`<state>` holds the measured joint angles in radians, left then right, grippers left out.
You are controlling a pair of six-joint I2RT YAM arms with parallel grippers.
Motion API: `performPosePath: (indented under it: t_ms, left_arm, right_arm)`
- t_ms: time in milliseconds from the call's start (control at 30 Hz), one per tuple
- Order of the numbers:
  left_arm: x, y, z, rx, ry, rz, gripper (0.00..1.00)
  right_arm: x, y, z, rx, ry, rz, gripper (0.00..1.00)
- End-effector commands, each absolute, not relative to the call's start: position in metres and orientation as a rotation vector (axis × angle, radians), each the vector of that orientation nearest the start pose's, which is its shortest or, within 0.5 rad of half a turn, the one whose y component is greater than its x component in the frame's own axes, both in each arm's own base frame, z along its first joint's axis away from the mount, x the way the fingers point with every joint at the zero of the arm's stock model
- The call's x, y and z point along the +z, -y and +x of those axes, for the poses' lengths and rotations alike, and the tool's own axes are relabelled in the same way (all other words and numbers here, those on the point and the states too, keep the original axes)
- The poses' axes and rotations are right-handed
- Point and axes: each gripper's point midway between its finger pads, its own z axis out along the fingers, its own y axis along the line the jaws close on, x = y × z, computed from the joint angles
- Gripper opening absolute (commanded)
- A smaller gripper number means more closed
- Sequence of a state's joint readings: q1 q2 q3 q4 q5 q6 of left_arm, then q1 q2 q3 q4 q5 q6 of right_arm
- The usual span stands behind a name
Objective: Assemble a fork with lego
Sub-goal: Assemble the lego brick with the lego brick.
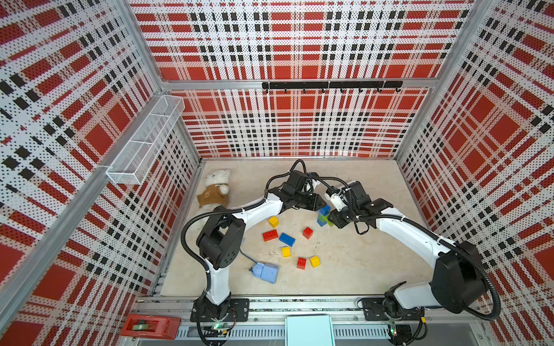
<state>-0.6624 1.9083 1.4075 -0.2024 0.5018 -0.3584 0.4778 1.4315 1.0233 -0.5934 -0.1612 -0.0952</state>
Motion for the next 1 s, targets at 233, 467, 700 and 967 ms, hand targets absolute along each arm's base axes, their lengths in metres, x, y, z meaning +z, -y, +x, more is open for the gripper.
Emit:
performPosePath:
  t_ms: [233,467,700,967]
  left_arm:
    - [0.141,0.376,0.358,-1.050,-2.379,0.623,0.25]
    - [0.142,0.376,0.358,-1.054,-2.378,0.623,0.24]
    - [0.142,0.376,0.358,-1.054,-2.378,0.622,0.24]
    - [0.143,0.375,0.358,-1.053,-2.376,0.622,0.24]
  right_arm:
    - [0.116,-0.195,0.310,0.352,-2.499,-0.835,0.00]
    - [0.112,-0.197,0.309,0.359,-2.492,-0.862,0.00]
    - [0.106,-0.197,0.306,0.367,-2.508,-0.878,0.00]
    - [0.102,-0.197,0.304,0.371,-2.519,-0.882,0.00]
